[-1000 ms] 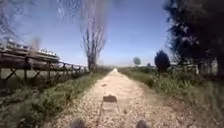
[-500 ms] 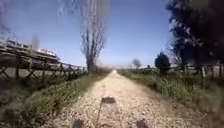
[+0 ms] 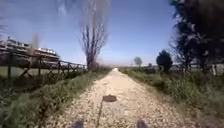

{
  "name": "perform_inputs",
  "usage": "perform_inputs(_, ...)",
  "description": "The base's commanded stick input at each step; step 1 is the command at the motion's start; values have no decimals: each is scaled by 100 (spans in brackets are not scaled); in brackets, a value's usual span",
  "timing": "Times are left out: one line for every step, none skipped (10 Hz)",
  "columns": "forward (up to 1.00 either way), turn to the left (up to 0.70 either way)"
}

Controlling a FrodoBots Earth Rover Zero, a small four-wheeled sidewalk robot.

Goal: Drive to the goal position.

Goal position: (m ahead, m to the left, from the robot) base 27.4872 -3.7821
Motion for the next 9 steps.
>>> perform_inputs(70,-14)
perform_inputs(70,-34)
perform_inputs(70,-25)
perform_inputs(70,-11)
perform_inputs(70,0)
perform_inputs(70,0)
perform_inputs(70,0)
perform_inputs(70,0)
perform_inputs(70,0)
